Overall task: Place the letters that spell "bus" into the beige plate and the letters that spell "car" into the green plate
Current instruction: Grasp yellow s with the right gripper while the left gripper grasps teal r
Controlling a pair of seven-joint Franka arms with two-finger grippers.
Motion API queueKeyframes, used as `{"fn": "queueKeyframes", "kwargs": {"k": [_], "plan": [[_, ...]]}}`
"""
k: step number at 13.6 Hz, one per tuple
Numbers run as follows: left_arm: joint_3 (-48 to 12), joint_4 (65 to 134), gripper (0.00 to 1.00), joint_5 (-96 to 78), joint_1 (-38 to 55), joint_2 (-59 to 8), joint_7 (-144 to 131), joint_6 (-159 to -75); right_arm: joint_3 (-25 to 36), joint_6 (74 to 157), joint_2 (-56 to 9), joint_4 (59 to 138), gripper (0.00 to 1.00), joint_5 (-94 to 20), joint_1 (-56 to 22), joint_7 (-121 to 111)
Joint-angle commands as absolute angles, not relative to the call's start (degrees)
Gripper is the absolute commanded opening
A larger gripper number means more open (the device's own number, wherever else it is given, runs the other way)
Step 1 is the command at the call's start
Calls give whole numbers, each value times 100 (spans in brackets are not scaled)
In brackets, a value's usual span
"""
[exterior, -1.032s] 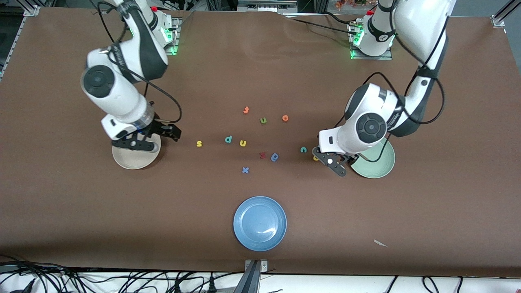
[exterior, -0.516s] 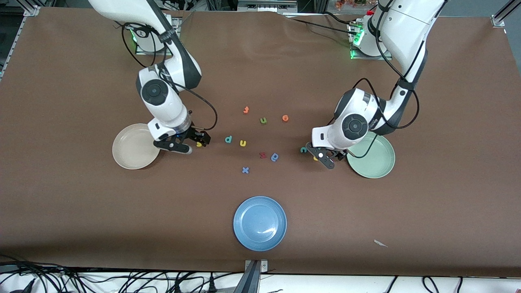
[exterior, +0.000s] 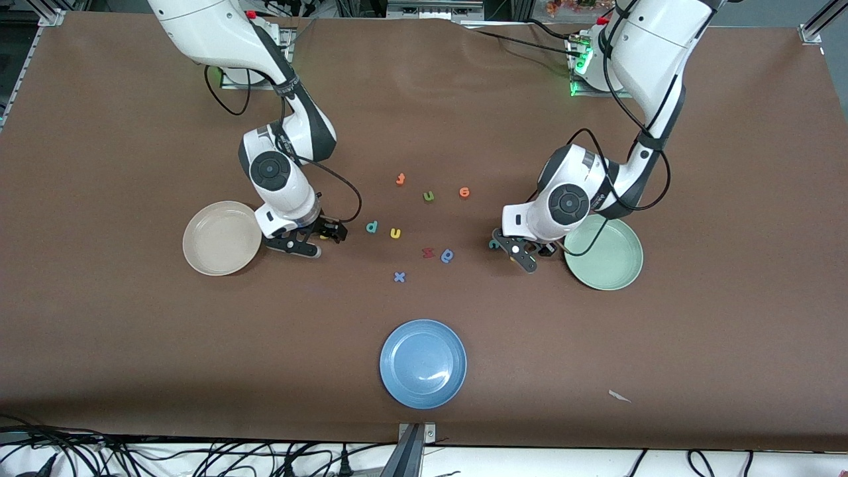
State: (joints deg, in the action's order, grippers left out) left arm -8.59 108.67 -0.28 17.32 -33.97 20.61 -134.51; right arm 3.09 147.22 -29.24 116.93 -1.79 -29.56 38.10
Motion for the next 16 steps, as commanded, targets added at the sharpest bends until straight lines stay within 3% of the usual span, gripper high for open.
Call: {"fn": "queueKeyframes", "kwargs": {"k": [1,4,5,6,7,8,10,11,13,14,16], "plan": [[-835,10916,44,35,1793,-3436,2153,-13675,325,14669,-2979,11698,99,-97,-2971,3859],[-835,10916,35,62,1802,-3480,2153,-13685,316,14537,-3006,11672,89,-105,-2962,3823],[-835,10916,31,70,1802,-3480,2153,-13685,316,14537,-3041,11654,82,-114,-2962,3823],[-835,10916,19,70,1802,-3489,2145,-13685,316,14537,-3050,11654,71,-114,-2971,3832],[-835,10916,15,70,1802,-3489,2145,-13685,316,14537,-3050,11654,54,-132,-2971,3832],[-835,10916,13,70,1810,-3498,2145,-13685,316,14537,-3050,11654,44,-132,-2971,3823],[-835,10916,2,70,1811,-3507,2145,-13685,316,14572,-3137,11637,35,-141,-2971,3841],[-835,10916,0,70,1811,-3489,2145,-13676,316,14590,-3146,11628,29,-149,-2971,3841],[-835,10890,0,79,1793,-3393,2145,-13589,290,14590,-3146,11610,6,-158,-2979,3876],[-835,10881,0,79,1784,-3279,2136,-13536,273,14590,-3146,11610,0,-167,-2971,3885],[-835,10802,0,79,1732,-3103,2171,-13194,272,14581,-3155,11584,0,-184,-2971,3894]]}}
